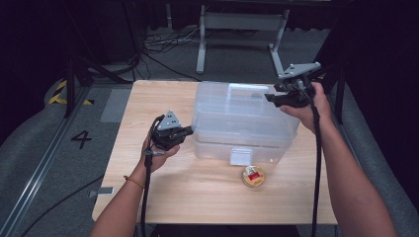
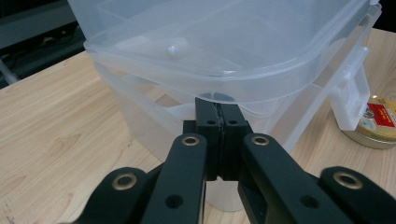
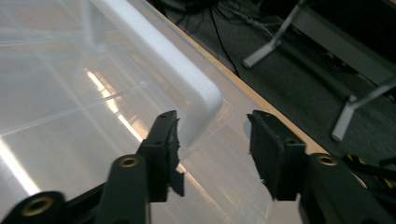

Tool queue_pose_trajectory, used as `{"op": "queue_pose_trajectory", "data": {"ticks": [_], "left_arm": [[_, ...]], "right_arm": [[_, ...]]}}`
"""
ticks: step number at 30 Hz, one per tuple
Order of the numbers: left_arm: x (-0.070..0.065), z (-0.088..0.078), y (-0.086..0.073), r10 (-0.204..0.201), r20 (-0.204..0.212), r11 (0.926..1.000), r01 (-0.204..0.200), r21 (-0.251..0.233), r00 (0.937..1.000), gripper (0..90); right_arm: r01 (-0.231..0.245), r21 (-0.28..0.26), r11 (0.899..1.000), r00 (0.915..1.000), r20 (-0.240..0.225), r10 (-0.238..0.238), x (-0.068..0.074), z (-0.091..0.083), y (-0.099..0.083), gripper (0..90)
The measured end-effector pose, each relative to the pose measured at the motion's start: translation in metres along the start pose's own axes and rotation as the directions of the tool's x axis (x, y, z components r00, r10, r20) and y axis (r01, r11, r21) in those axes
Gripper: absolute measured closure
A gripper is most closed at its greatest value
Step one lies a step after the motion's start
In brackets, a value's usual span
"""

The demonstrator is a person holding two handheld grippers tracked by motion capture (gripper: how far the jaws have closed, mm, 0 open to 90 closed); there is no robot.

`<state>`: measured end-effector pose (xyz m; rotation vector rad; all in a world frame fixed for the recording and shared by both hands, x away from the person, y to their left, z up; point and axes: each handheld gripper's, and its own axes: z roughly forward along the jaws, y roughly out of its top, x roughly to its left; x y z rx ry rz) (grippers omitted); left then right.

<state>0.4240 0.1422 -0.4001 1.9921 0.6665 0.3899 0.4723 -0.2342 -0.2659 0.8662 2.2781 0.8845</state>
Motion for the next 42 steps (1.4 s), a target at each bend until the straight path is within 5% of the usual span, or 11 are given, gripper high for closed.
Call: {"op": "queue_pose_trajectory", "data": {"ticks": [5, 10, 18, 27, 34, 42], "left_arm": [[0.000, -0.001, 0.001, 0.036, -0.017, 0.9992, -0.036, 0.020, 0.9992, 90.0], [-0.001, 0.000, 0.002, 0.047, -0.018, 0.9984, -0.046, 0.033, 0.9987, 90.0], [-0.001, 0.001, 0.002, 0.059, -0.021, 0.9974, -0.058, 0.043, 0.9980, 90.0], [-0.001, 0.001, 0.002, 0.048, -0.018, 0.9979, -0.047, 0.044, 0.9987, 90.0], [-0.002, 0.003, 0.000, 0.046, -0.012, 0.9982, -0.046, 0.039, 0.9989, 90.0], [-0.004, 0.004, 0.002, 0.053, -0.025, 0.9980, -0.052, 0.036, 0.9983, 90.0]], "right_arm": [[-0.024, -0.134, 0.991, 0.9997, -0.011, 0.023, -0.007, -0.030, -0.026, 42.2], [-0.020, -0.158, 0.987, 0.9994, 0.025, 0.024, -0.011, -0.049, -0.050, 32.9], [-0.022, -0.198, 0.980, 0.9979, 0.056, 0.034, -0.019, -0.074, -0.102, 30.8], [-0.071, -0.194, 0.978, 0.9958, 0.042, 0.081, -0.014, -0.059, -0.157, 29.7], [-0.041, -0.091, 0.995, 0.9991, -0.011, 0.040, -0.005, -0.031, -0.175, 39.0], [-0.064, -0.108, 0.992, 0.9975, -0.037, 0.060, -0.007, -0.025, -0.184, 39.1]]}}
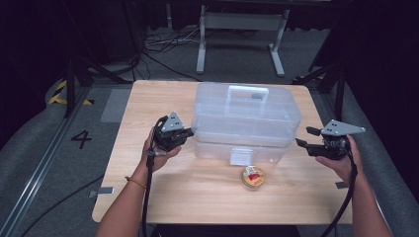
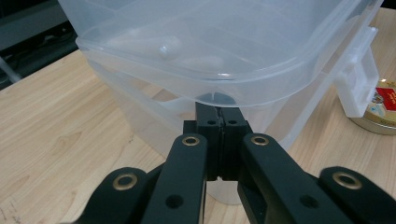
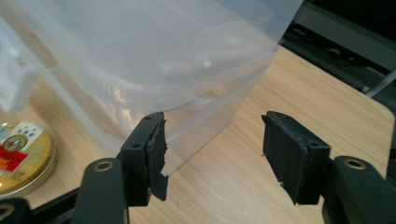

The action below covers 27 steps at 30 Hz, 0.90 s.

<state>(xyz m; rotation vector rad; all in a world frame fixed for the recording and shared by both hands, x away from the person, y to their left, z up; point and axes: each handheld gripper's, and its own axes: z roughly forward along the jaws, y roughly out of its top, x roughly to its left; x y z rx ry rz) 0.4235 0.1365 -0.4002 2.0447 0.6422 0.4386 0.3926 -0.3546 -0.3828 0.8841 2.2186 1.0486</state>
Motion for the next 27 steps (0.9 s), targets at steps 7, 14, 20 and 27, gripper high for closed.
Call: {"op": "queue_pose_trajectory", "data": {"ticks": [7, 14, 20, 27], "left_arm": [[0.000, -0.001, 0.002, 0.009, 0.001, 0.9999, -0.009, -0.008, 1.0000, 90.0], [-0.002, -0.011, 0.002, 0.024, -0.002, 0.9991, -0.024, -0.033, 0.9997, 86.5], [-0.010, -0.016, -0.001, 0.068, 0.049, 0.9976, -0.068, -0.014, 0.9965, 78.3], [-0.017, -0.007, 0.000, 0.107, 0.088, 0.9935, -0.110, 0.027, 0.9903, 65.1]], "right_arm": [[-0.018, -0.056, 0.998, 0.9995, 0.024, 0.019, 0.005, 0.007, 0.001, 36.4], [-0.006, -0.139, 0.990, 0.9984, 0.055, 0.014, 0.009, 0.006, 0.005, 38.0], [0.019, -0.204, 0.979, 0.9936, 0.113, 0.005, 0.011, 0.001, 0.013, 42.9], [0.057, -0.256, 0.965, 0.9865, 0.163, -0.015, 0.010, -0.001, 0.021, 50.5]]}}
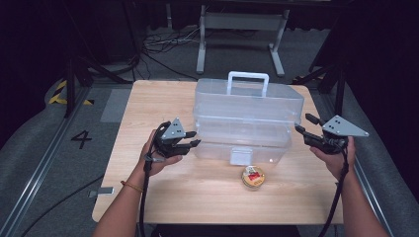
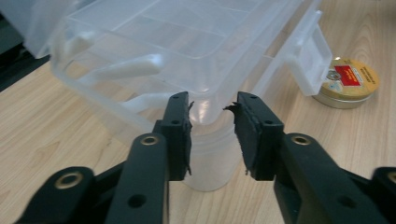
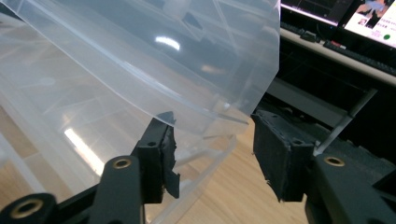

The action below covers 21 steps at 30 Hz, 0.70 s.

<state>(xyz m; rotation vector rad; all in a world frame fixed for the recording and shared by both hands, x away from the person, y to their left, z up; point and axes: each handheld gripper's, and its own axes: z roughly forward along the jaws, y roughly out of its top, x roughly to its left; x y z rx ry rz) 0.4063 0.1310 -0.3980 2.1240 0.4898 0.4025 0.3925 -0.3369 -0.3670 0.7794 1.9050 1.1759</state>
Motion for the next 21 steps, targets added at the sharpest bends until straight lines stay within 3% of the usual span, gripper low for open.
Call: {"op": "queue_pose_trajectory", "data": {"ticks": [5, 9, 11, 21], "left_arm": [[-0.002, 0.006, 0.001, 0.005, 0.003, 0.9998, -0.005, 0.020, 1.0000, 59.0], [-0.001, 0.006, 0.000, 0.000, 0.002, 0.9997, 0.000, 0.024, 1.0000, 57.2], [-0.002, 0.006, 0.000, 0.014, -0.005, 0.9994, -0.013, 0.032, 0.9999, 57.2], [-0.005, 0.002, 0.003, 0.063, -0.025, 0.9974, -0.062, 0.038, 0.9977, 58.8]], "right_arm": [[0.003, -0.028, 1.000, 1.0000, 0.002, -0.003, -0.004, 0.002, 0.007, 56.2], [0.030, -0.054, 0.998, 0.9994, 0.017, -0.029, -0.004, 0.005, 0.016, 66.8], [0.027, -0.058, 0.998, 0.9996, 0.006, -0.026, -0.004, 0.006, 0.017, 67.0], [0.060, -0.062, 0.996, 0.9950, 0.084, -0.054, 0.002, 0.011, 0.026, 70.7]]}}
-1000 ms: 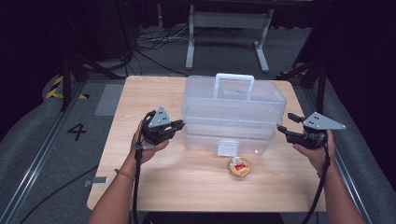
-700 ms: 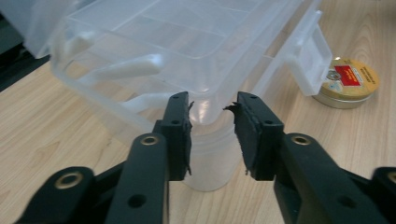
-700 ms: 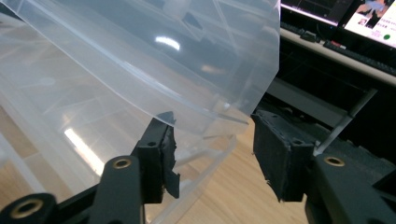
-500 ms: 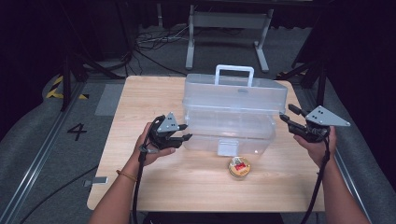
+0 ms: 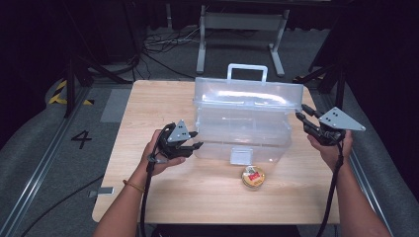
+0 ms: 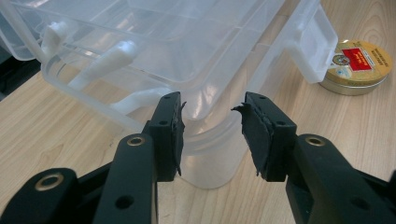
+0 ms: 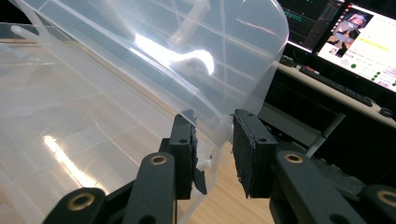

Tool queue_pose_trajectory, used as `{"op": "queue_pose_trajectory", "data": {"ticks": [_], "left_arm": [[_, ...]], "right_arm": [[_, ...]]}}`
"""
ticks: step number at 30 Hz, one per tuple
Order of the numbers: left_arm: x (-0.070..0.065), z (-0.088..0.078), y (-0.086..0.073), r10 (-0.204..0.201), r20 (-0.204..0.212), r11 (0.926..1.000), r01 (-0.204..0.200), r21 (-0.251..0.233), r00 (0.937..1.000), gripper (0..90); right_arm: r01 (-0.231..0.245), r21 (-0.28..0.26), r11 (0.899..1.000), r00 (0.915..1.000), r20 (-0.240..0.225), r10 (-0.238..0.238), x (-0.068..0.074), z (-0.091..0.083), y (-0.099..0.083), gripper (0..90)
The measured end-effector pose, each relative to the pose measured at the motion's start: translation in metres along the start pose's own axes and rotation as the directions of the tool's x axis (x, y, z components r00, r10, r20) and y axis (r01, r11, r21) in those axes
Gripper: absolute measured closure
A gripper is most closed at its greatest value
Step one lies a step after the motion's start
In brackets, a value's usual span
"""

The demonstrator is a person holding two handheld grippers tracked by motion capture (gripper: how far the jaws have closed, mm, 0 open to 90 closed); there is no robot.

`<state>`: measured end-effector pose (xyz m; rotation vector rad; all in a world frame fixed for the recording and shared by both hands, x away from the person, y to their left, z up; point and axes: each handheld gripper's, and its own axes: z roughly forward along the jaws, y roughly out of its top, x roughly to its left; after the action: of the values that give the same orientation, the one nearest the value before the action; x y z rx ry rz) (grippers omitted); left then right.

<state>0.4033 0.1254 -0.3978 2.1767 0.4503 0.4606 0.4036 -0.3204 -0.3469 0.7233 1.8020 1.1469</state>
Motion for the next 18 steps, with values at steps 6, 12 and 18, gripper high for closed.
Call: {"op": "queue_pose_trajectory", "data": {"ticks": [6, 12, 18], "left_arm": [[-0.009, -0.001, 0.007, 0.052, 0.027, 0.9987, -0.052, 0.000, 0.9983, 59.2], [-0.016, 0.017, 0.017, 0.096, 0.035, 0.9941, -0.098, 0.047, 0.9948, 56.6], [-0.015, 0.029, 0.021, 0.113, 0.071, 0.9878, -0.119, 0.100, 0.9911, 56.8]], "right_arm": [[-0.006, -0.003, 1.000, 0.9996, 0.027, 0.006, -0.002, 0.005, 0.006, 71.9], [-0.010, -0.002, 1.000, 0.9986, 0.052, 0.010, -0.003, 0.009, 0.012, 73.0], [-0.023, 0.007, 1.000, 0.9979, 0.061, 0.022, -0.006, 0.013, 0.019, 73.6]]}}
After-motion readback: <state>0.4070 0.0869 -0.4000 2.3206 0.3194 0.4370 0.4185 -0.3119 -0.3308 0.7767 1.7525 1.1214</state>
